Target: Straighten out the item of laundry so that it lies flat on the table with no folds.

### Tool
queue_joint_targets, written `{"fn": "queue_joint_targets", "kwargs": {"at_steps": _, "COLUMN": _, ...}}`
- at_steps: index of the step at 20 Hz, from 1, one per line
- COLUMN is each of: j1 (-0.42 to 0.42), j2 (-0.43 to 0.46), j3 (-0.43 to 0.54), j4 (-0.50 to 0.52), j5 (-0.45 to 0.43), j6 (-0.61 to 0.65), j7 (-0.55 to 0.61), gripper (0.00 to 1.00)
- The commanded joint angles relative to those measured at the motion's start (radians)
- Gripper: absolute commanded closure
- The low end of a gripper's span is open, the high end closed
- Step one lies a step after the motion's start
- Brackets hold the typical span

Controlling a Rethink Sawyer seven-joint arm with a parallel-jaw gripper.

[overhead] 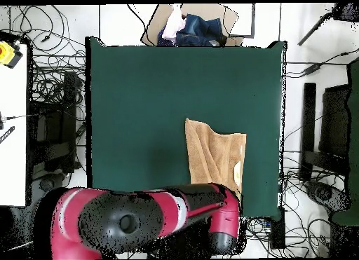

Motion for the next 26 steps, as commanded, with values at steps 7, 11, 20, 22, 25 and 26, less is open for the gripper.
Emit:
{"fn": "queue_joint_targets", "kwargs": {"at_steps": 7, "j1": 0.258, "j2": -0.039, "j3": -0.023, "j4": -0.012, "j5": -0.314, "j6": -0.191, "j7": 0.390, "gripper": 0.00}}
{"fn": "queue_joint_targets", "kwargs": {"at_steps": 11, "j1": 0.243, "j2": -0.036, "j3": -0.031, "j4": -0.024, "j5": -0.317, "j6": -0.205, "j7": 0.376, "gripper": 0.00}}
{"fn": "queue_joint_targets", "kwargs": {"at_steps": 20, "j1": 0.213, "j2": -0.019, "j3": 0.037, "j4": -0.106, "j5": -0.262, "j6": -0.152, "j7": 0.359, "gripper": 0.00}}
{"fn": "queue_joint_targets", "kwargs": {"at_steps": 22, "j1": 0.206, "j2": -0.016, "j3": 0.055, "j4": -0.118, "j5": -0.244, "j6": -0.131, "j7": 0.343, "gripper": 0.00}}
{"fn": "queue_joint_targets", "kwargs": {"at_steps": 25, "j1": 0.204, "j2": -0.013, "j3": 0.075, "j4": -0.139, "j5": -0.227, "j6": -0.108, "j7": 0.321, "gripper": 0.00}}
{"fn": "queue_joint_targets", "kwargs": {"at_steps": 26, "j1": 0.208, "j2": -0.008, "j3": 0.078, "j4": -0.148, "j5": -0.218, "j6": -0.094, "j7": 0.327, "gripper": 0.00}}
